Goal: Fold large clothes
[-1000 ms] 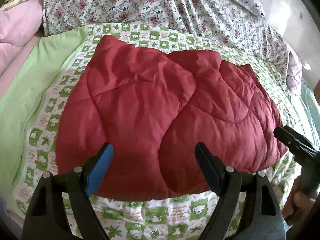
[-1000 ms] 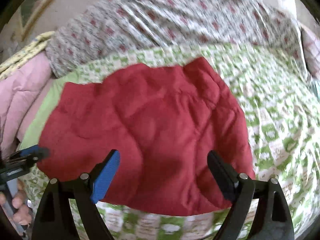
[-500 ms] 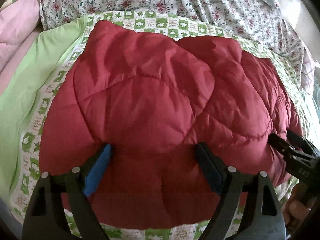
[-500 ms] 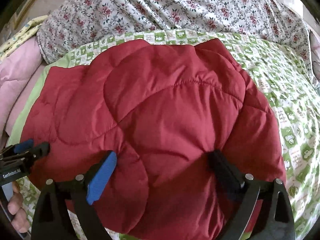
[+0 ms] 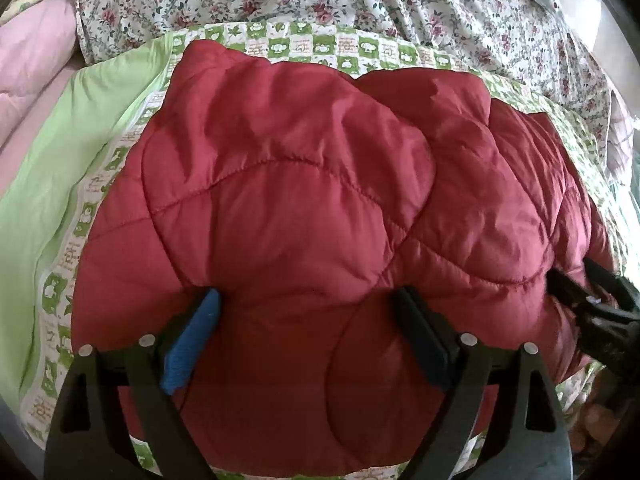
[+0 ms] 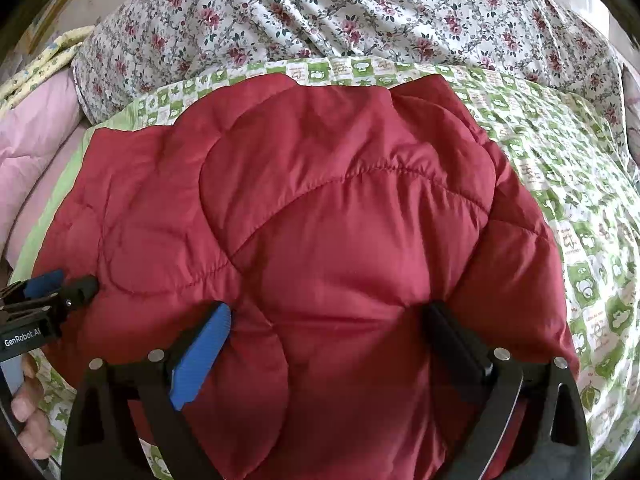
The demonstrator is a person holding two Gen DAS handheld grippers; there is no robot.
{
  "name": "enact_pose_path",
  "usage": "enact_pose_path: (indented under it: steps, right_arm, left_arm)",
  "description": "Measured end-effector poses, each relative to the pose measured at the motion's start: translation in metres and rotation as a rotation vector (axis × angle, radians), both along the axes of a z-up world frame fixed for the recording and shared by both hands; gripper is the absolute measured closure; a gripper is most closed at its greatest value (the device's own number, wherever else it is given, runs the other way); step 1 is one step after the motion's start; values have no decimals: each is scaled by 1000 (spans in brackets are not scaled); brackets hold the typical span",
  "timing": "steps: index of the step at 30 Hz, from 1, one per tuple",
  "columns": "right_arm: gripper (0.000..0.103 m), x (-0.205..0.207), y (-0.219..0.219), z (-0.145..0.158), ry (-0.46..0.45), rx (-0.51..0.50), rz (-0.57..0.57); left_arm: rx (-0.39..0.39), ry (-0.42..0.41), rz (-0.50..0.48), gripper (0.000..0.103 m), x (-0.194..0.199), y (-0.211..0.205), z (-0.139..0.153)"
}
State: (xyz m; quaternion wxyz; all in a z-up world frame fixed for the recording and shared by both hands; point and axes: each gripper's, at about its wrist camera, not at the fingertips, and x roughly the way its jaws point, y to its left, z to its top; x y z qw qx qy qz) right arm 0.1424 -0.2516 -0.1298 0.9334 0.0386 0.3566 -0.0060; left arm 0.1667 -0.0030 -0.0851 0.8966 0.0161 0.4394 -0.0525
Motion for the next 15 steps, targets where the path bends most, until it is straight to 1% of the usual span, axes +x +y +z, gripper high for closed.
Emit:
enact_pose_path:
  steps: [3, 5, 7, 9, 11, 15]
  right_arm:
    - [7, -5, 2, 16, -46, -2, 8]
    - [8, -1, 5, 24, -49, -12, 21]
    - [7, 10, 2, 20, -12, 7, 29]
    - [6, 21, 0, 10, 28, 6, 33]
    - [3, 23, -1, 4, 29, 8, 36]
    - [2, 25, 1, 0, 31, -6, 37]
  left_arm:
    - [-3, 8, -4, 12, 2, 1, 1]
    - [-4, 15, -4, 12, 4, 0, 2]
    - [-7, 24, -4, 12, 6, 0, 3]
    - [-7, 28, -6, 12, 8, 0, 4]
    - [-4, 33, -7, 11, 9, -1, 3]
    - [1, 42, -8, 10, 13, -2, 2]
